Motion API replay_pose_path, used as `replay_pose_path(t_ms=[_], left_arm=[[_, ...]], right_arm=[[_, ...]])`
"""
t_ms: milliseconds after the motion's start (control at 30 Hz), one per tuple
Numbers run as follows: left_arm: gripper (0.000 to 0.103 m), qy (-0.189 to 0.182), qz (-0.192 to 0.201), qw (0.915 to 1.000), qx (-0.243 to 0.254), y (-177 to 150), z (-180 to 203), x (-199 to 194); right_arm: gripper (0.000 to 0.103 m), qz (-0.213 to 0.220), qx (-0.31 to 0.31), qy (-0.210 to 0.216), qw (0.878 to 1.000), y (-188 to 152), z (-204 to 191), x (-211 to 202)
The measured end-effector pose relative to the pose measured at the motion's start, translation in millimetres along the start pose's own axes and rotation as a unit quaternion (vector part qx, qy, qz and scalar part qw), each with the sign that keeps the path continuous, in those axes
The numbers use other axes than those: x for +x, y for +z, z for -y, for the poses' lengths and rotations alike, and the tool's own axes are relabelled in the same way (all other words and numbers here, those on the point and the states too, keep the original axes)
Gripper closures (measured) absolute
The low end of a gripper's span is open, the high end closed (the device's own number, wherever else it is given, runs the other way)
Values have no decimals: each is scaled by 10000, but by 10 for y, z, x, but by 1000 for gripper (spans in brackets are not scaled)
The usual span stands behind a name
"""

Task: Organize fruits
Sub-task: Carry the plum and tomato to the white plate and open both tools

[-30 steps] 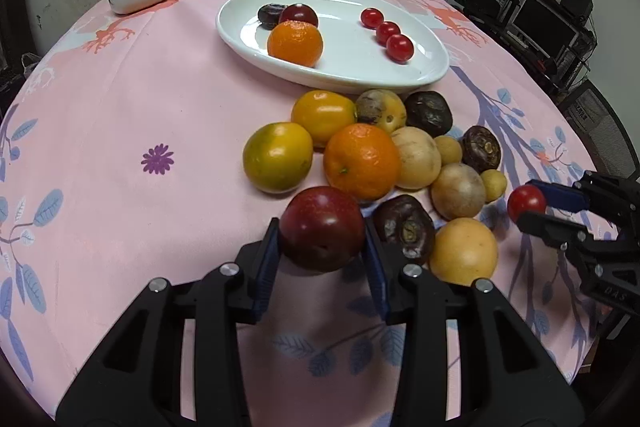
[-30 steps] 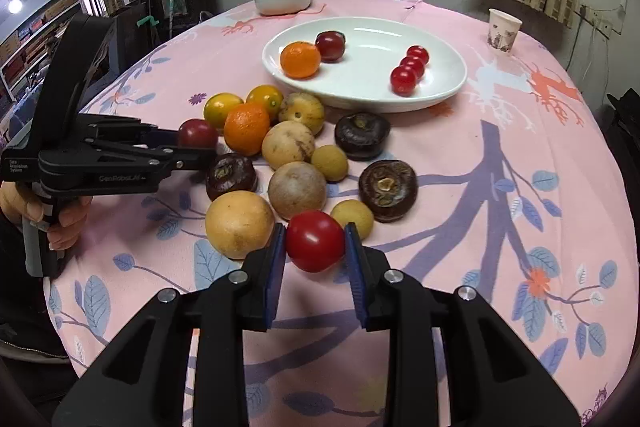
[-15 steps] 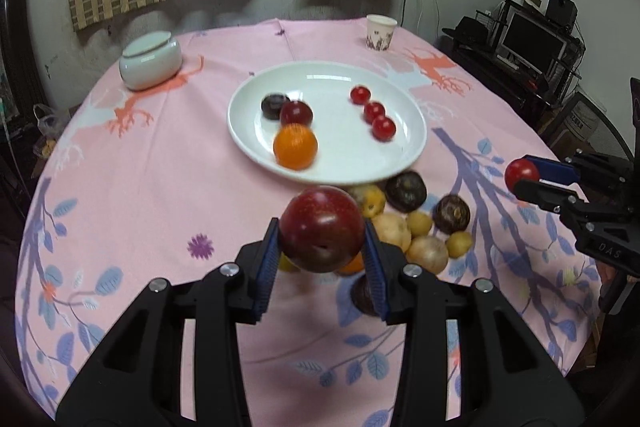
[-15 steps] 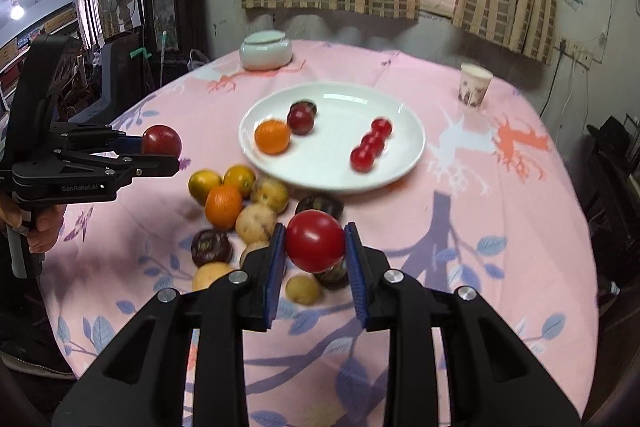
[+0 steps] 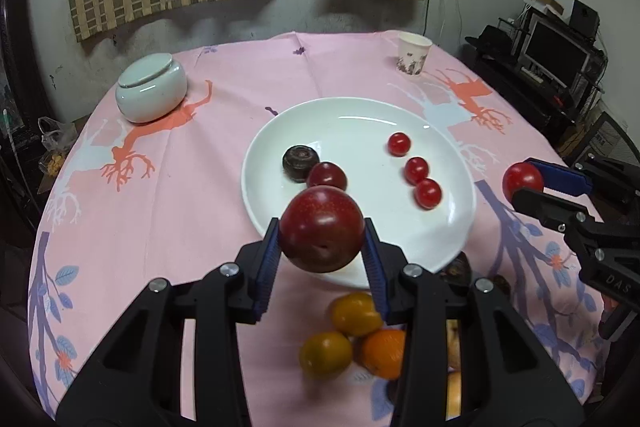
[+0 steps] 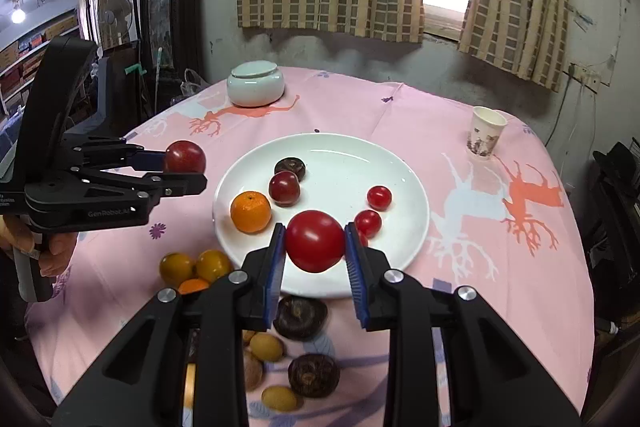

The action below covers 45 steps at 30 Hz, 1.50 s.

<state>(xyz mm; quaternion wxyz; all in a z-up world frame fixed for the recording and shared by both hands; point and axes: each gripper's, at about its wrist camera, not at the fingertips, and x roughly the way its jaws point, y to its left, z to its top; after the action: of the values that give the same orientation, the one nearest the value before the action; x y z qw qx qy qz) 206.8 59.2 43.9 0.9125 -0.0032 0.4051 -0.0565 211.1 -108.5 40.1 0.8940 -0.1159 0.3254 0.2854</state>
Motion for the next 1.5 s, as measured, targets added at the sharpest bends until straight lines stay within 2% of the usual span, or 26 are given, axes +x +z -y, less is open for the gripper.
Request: replay_pose_path(t_ms=[367,533,667,733,767,800,867,933,967,1167,1233,1300,1333,1400,1467,1500], left_arm=[[63,111,-523,9980,-349,159,-239,694],[63,338,-516,9976,-323,171,-251,818],[62,295,-556,9974,-353,198,-266,840],[59,256,-581,9969,-473,212,-307,869],[53,158,-573,9968,-533,214,-319,867],[38,50,-554,9968,-579,214,-322,848],[30,73,-432,9975,-563,204,-295,774],[30,108,-345,9984,-427,184,-247,683],[30,105,-310,9988,-361,168,-224,624],[29,46,-99,9994,-337,2,-174,239],[25,-17,29,9994,-352,-69,-148,91],[20,-38,215,9991,-371,-159,-121,-46],[20,-52,346,9986,-398,-218,-102,-107],[20,-89,498,9974,-512,-327,-66,-155],[20,-104,383,9981,-475,-422,10,-126],[19,-89,225,9991,-338,-451,63,-99]], right_arm=[[73,-851,-31,3,9964,18,26,902],[73,-920,6,-109,9957,16,14,1070],[73,-927,-11,-236,9954,27,1,1158],[72,-981,28,-178,9950,21,19,1212],[72,-1008,85,-188,9947,14,25,1212],[72,-988,140,-166,9949,10,32,1183],[72,-938,159,-97,9954,-1,22,1088],[70,-815,98,-103,9966,-16,5,929],[65,-755,99,-74,9971,-22,9,859],[64,-407,280,-9,9988,-146,97,344],[64,-314,351,22,9989,-206,117,189],[58,-189,498,71,9986,-269,145,40],[46,-101,619,90,9980,-300,162,-34],[46,42,756,209,9969,-332,165,-144],[46,-33,684,143,9976,-350,120,-189],[46,-267,596,37,9979,-365,82,-186]])
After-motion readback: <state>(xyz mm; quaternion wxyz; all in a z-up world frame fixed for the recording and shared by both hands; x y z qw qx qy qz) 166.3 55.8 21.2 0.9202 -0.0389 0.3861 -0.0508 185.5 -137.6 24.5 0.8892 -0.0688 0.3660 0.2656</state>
